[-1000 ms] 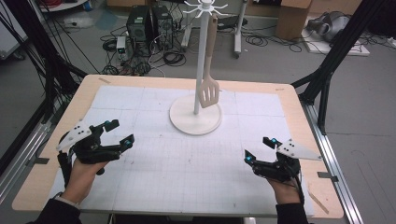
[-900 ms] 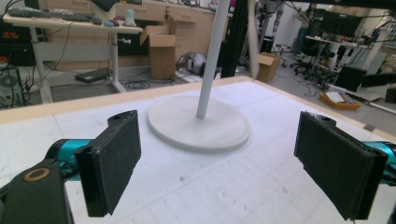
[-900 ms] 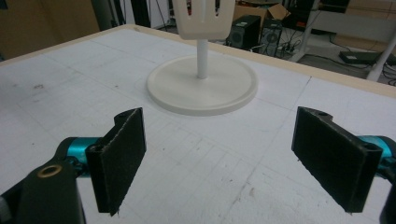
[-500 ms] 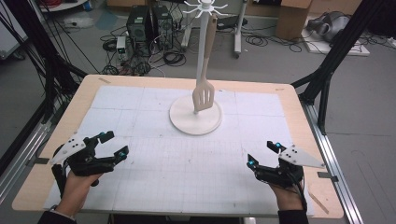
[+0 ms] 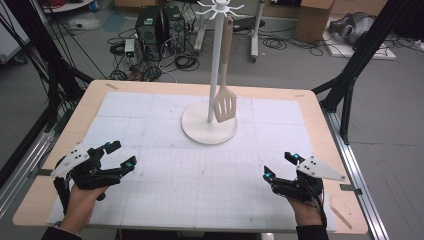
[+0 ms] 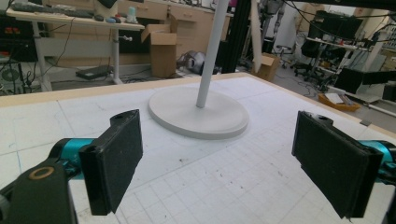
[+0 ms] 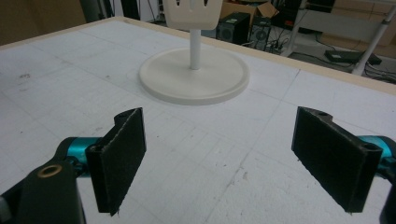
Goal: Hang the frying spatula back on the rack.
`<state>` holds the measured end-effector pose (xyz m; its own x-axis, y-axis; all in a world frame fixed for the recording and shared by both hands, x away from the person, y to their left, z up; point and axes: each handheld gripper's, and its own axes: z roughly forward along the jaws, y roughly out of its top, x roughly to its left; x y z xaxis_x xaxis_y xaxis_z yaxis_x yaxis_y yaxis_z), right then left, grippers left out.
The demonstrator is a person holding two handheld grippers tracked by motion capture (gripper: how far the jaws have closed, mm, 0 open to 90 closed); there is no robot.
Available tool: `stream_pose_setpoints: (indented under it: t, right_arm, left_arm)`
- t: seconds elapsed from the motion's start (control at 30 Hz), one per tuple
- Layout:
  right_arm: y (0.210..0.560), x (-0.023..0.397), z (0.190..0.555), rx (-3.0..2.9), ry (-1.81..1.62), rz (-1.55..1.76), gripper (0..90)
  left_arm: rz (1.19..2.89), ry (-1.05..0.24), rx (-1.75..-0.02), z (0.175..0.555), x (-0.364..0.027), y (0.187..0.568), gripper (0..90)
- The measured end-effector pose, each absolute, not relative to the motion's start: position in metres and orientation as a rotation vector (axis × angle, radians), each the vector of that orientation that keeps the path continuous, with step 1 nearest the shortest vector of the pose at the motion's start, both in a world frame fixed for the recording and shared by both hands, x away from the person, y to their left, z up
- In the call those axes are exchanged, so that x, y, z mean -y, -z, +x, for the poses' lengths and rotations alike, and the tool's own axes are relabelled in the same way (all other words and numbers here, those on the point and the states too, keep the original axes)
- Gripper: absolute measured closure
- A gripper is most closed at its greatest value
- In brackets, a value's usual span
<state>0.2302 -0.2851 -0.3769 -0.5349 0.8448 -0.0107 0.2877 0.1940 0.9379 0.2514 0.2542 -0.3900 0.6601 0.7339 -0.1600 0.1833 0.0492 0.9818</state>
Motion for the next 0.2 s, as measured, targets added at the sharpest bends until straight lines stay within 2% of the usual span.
stream_pose_setpoints:
  t: [0.2]
  right_arm:
    - [0.3784,0.2862,0.232,-1.937,-1.339,1.059,16.8]
  left_arm:
    - [1.488,-0.485,-0.82,0.2522,-0.2553,0.3925,17.3]
